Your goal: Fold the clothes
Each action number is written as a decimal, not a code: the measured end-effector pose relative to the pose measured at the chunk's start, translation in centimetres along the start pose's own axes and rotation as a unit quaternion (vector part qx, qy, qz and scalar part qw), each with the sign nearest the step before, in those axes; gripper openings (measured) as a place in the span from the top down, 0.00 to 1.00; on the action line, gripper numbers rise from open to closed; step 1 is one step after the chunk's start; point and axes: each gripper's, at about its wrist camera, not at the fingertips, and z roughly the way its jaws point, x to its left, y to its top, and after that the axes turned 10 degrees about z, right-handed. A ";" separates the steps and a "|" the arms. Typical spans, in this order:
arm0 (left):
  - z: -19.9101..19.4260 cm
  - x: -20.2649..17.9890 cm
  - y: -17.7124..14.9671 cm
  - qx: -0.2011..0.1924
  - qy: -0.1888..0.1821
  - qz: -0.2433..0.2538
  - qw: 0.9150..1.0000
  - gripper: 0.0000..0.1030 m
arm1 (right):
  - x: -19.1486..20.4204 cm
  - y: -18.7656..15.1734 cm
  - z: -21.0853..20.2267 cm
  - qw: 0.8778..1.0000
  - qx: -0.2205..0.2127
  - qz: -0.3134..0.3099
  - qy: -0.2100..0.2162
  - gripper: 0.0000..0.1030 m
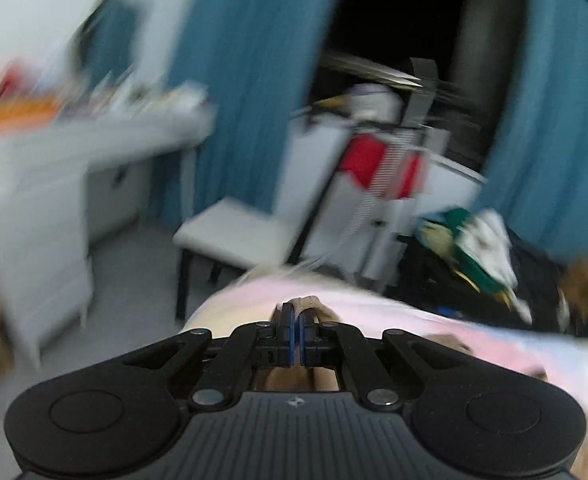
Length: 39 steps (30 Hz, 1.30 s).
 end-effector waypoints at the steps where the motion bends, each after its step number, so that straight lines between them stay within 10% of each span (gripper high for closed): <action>1: -0.4 -2.5 0.5 -0.015 -0.006 0.042 0.999 0.98 | -0.1 0.1 -0.1 1.000 -0.003 -0.001 -0.002 0.73; 5: -0.9 -14.0 0.5 -0.062 -0.065 0.197 0.976 0.98 | -0.7 0.8 -0.8 1.000 -0.011 0.002 -0.001 0.73; 10: 0.2 -25.2 -4.1 -0.046 -0.146 0.276 0.949 0.98 | -1.5 1.4 -1.5 1.000 -0.027 0.003 -0.004 0.73; 15: 2.7 -28.7 -9.8 0.019 -0.183 0.253 0.950 0.89 | -2.4 1.8 -1.5 0.999 -0.031 0.004 -0.007 0.73; 19: 2.5 -26.2 -11.9 0.046 -0.195 0.212 0.956 0.46 | -2.5 1.7 -1.2 0.999 -0.031 -0.003 0.012 0.73; 21: 1.1 -23.5 -12.0 0.052 -0.189 0.189 0.962 0.41 | -2.3 1.6 -1.2 0.999 -0.032 -0.008 0.028 0.73; 30: -11.7 -13.6 -12.1 0.056 -0.122 0.133 0.982 0.30 | 3.0 -1.4 -1.8 0.982 -0.028 -0.138 0.128 0.63; 34: -12.7 -11.0 -11.4 0.049 -0.129 0.127 0.982 0.30 | 7.3 -3.5 -1.4 0.963 -0.035 -0.224 0.149 0.41; 39: -11.8 -7.9 -11.3 0.043 -0.134 0.113 0.984 0.30 | 12.1 -5.1 2.2 0.941 -0.030 -0.312 0.130 0.40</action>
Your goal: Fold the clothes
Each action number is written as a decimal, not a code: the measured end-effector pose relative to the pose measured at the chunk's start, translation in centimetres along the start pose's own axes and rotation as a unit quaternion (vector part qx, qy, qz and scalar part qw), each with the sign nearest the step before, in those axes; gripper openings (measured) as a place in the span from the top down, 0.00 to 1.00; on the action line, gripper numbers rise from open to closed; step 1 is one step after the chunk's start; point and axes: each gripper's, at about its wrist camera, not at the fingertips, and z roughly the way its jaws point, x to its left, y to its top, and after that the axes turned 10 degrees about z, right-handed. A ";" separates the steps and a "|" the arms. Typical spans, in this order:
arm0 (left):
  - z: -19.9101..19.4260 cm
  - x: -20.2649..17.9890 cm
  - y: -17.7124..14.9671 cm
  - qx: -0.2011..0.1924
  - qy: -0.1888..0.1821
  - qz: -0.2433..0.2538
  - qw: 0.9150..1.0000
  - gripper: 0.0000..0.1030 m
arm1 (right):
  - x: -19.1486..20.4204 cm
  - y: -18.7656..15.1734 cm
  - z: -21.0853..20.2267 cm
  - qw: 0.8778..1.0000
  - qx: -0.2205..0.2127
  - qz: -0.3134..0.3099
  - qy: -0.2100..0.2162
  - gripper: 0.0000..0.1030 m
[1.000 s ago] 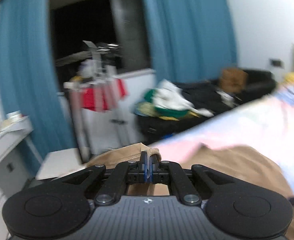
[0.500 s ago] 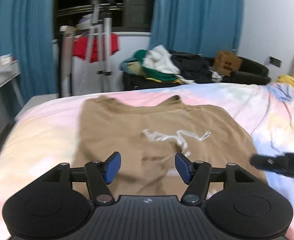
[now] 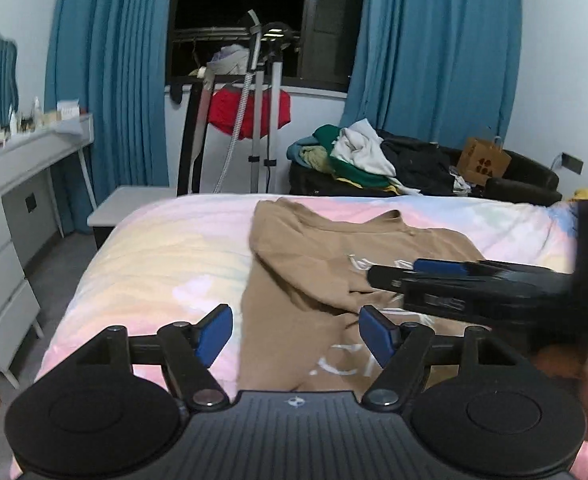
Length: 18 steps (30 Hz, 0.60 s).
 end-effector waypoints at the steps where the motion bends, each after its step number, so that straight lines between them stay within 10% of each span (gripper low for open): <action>1: 0.2 0.9 -0.3 0.003 -0.002 -0.010 1.000 0.30 | 0.2 0.1 1.5 1.000 0.010 -0.006 -0.012 0.40; 11: 3.6 4.5 -2.0 0.035 -0.005 -0.065 0.997 0.31 | 1.3 -1.7 13.2 0.987 0.106 -0.056 -0.106 0.42; 12: 3.6 4.7 -1.9 0.034 -0.008 -0.071 0.997 0.31 | 1.4 -1.8 13.5 0.987 0.103 -0.049 -0.109 0.46; 14: 3.6 5.1 -1.9 0.034 -0.011 -0.082 0.996 0.31 | 1.9 -1.4 13.7 0.987 0.089 -0.047 -0.125 0.96; 18: 3.5 5.3 -2.0 0.036 -0.001 -0.087 0.996 0.31 | 1.6 1.1 12.9 0.989 0.031 -0.004 -0.146 0.97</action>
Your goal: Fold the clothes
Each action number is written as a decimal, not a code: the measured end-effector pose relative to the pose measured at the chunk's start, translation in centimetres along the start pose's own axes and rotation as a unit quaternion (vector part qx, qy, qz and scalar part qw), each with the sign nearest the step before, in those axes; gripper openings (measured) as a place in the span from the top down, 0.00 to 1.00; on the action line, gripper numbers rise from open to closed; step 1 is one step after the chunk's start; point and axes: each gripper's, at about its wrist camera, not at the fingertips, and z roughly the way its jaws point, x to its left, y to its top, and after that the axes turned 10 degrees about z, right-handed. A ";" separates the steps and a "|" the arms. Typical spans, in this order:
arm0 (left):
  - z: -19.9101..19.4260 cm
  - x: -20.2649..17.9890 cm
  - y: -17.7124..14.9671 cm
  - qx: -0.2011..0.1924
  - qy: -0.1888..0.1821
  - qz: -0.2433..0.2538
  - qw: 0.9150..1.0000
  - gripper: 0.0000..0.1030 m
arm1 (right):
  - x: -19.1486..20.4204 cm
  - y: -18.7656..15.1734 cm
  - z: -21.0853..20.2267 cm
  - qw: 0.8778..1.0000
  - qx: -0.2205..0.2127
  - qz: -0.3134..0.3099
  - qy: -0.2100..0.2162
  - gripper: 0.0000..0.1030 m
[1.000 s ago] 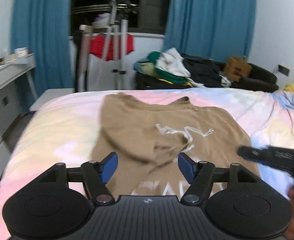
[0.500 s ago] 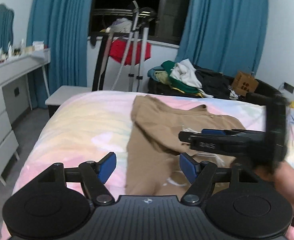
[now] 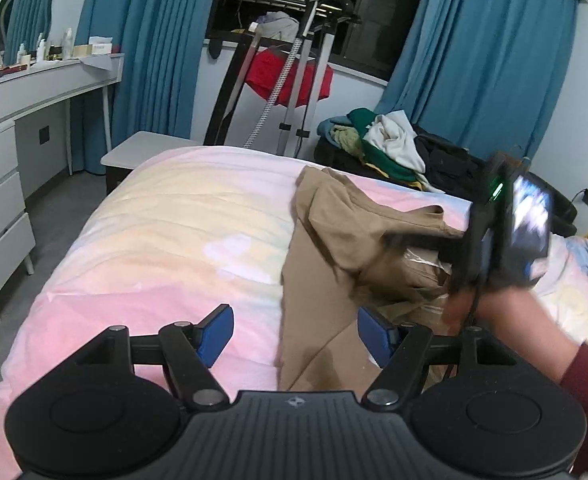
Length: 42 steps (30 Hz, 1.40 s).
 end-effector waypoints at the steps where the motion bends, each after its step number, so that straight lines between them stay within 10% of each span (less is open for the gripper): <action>1: 0.0 -0.1 0.0 0.001 0.000 -0.004 1.000 0.31 | -0.4 0.8 -0.2 1.000 -0.014 0.012 -0.004 0.97; 11: 0.5 -0.8 -0.3 0.013 0.014 0.000 1.000 0.31 | -6.7 4.7 6.0 0.989 -0.014 0.100 -0.107 0.97; 18: 1.9 -0.7 -0.4 0.023 0.010 0.008 1.000 0.31 | -8.8 2.9 7.0 0.989 0.004 0.134 -0.059 0.94; 32: -1.9 -1.3 0.1 0.025 -0.047 -0.005 0.999 0.31 | -9.5 -4.8 -22.6 0.982 -0.027 0.169 0.078 0.19; 42: -4.5 3.7 -1.0 0.170 -0.132 -0.026 0.976 0.28 | -12.4 -9.8 -28.1 0.977 0.000 0.198 0.074 0.17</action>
